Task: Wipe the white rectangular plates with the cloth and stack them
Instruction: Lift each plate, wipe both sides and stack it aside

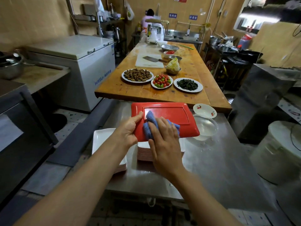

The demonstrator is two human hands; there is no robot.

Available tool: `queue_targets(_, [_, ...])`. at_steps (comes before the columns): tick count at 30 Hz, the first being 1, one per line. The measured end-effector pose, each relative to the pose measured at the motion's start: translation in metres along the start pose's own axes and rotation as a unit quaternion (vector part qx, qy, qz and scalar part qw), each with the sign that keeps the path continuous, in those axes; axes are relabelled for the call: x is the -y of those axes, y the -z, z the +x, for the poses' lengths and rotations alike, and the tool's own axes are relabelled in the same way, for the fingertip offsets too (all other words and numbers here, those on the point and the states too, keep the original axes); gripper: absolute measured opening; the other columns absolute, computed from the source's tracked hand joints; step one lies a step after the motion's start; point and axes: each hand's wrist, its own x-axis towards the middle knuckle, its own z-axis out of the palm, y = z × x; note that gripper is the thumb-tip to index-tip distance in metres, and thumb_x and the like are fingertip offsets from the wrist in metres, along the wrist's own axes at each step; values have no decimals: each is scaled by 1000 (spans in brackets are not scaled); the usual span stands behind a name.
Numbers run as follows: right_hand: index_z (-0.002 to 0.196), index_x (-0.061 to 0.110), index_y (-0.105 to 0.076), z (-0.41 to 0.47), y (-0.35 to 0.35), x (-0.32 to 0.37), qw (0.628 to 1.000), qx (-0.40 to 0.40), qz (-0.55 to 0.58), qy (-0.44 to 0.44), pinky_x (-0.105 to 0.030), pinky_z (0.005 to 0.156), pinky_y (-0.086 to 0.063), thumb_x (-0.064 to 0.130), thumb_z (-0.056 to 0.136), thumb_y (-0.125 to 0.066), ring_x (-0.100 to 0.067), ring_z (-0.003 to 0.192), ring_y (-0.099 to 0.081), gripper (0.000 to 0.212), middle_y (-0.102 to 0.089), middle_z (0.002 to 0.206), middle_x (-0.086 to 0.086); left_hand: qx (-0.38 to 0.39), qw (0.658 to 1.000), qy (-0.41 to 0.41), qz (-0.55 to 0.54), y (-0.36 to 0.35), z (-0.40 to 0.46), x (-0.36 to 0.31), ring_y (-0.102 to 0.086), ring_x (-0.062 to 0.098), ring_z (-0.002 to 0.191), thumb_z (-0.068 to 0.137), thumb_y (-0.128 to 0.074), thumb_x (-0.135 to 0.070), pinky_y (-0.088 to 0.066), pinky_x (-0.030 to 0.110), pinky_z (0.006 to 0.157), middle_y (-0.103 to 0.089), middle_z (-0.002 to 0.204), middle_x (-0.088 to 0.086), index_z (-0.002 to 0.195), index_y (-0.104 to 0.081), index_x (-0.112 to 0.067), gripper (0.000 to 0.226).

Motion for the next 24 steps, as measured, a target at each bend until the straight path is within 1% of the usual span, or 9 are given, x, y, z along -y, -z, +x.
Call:
queue_targets(5, [147, 23, -29, 36, -3, 12, 998, 55, -6, -2, -35, 117, -3, 38, 95, -21, -17, 144, -14, 54, -23, 156, 0, 26, 997, -62, -23, 15, -3, 4, -70, 18, 72, 96, -49, -23, -53, 35, 65, -73, 75, 7, 96, -61, -13, 16])
queue_targets(8, [149, 28, -20, 53, -6, 7, 995, 97, -13, 6, -34, 116, 1, 41, 92, -18, -13, 146, -5, 58, -12, 158, 6, 8, 996, -88, -25, 27, -8, -1, -68, 21, 75, 96, -48, -18, -52, 39, 66, -71, 83, 9, 102, -59, -11, 14])
queue_targets(10, [149, 30, -16, 56, -9, 0, 995, 100, -9, -18, -35, 116, 1, 42, 91, -17, -14, 146, -2, 60, -10, 159, 5, -1, 995, -101, -24, 36, -12, -4, -66, 24, 79, 96, -48, -15, -50, 44, 65, -68, 88, 10, 103, -59, -14, 13])
queue_targets(12, [149, 29, -17, 55, -12, -10, 995, 89, -12, -51, -36, 116, 0, 42, 90, -17, -16, 146, -2, 61, -11, 159, 3, -11, 994, -109, -26, 47, -15, -6, -65, 26, 79, 96, -49, -14, -50, 46, 63, -68, 88, 10, 99, -59, -15, 11])
queue_targets(15, [148, 19, -23, 49, -16, -25, 991, 59, 48, -106, -39, 116, -13, 33, 96, -25, -25, 143, -15, 54, -17, 156, -9, -28, 993, -112, -28, 63, -20, -9, -65, 25, 82, 95, -51, -15, -51, 44, 62, -68, 91, 9, 99, -60, -18, 10])
queue_targets(17, [147, 12, -26, 45, -21, -29, 983, 64, 115, -129, -37, 111, -23, 20, 99, -33, -31, 136, -27, 49, -26, 150, -17, -33, 993, -109, -32, 73, -23, -11, -66, 25, 82, 95, -51, -15, -51, 42, 60, -69, 91, 8, 100, -60, -20, 11])
queue_targets(18, [146, 12, -27, 43, -24, -29, 980, 67, 132, -134, -34, 107, -27, 18, 99, -34, -31, 132, -33, 48, -31, 146, -18, -36, 993, -106, -34, 78, -23, -11, -66, 25, 83, 95, -51, -16, -51, 43, 60, -69, 92, 8, 100, -60, -20, 11])
queue_targets(21, [141, 13, -36, 40, -29, -26, 964, 36, 200, -169, -21, 91, -30, 17, 101, -31, -25, 119, -43, 41, -45, 133, -12, -52, 993, -93, -45, 91, -25, -12, -65, 29, 91, 94, -53, -17, -51, 47, 66, -68, 100, 10, 102, -61, -19, 11])
queue_targets(24, [132, 15, -46, 40, -35, -23, 950, 40, 244, -189, -20, 84, -31, 18, 101, -30, -14, 106, -48, 35, -50, 111, 4, -73, 992, -92, -47, 103, -24, -13, -64, 31, 94, 93, -54, -18, -51, 48, 71, -68, 102, 11, 103, -62, -18, 12])
